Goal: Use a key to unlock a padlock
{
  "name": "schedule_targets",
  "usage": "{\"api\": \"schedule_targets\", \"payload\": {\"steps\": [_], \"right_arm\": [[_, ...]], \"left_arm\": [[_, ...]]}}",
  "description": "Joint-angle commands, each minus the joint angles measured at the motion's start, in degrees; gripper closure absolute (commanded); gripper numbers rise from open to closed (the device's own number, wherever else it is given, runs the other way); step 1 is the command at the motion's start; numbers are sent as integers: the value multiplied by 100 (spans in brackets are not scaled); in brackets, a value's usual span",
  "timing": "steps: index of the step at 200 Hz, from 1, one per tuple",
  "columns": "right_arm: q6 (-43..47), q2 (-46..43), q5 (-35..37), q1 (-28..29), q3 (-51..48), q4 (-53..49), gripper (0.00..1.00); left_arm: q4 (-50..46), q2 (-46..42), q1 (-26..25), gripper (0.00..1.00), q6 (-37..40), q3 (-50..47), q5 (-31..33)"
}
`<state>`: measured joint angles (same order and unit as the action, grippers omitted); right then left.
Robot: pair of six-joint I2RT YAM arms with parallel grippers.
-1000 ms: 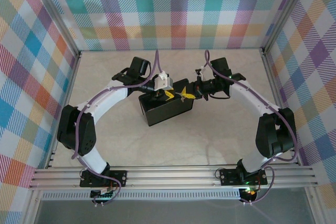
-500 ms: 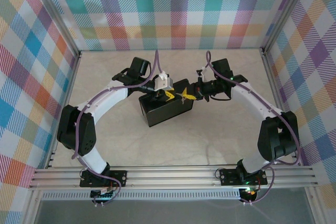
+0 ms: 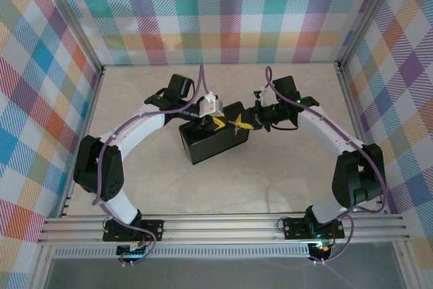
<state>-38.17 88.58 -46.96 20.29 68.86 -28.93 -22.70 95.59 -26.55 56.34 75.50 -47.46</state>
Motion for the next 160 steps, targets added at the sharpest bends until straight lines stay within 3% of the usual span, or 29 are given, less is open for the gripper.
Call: {"api": "schedule_targets", "payload": {"steps": [1, 72, 160], "right_arm": [[-22, 35, -138, 45, 34, 169, 100], [46, 245, -82, 168, 317, 13, 100], [-442, 426, -441, 369, 545, 540, 100]], "left_arm": [[143, -197, -34, 88, -9, -54, -228], [196, -212, -35, 88, -26, -59, -247], [264, -226, -117, 88, -68, -43, -513]]}}
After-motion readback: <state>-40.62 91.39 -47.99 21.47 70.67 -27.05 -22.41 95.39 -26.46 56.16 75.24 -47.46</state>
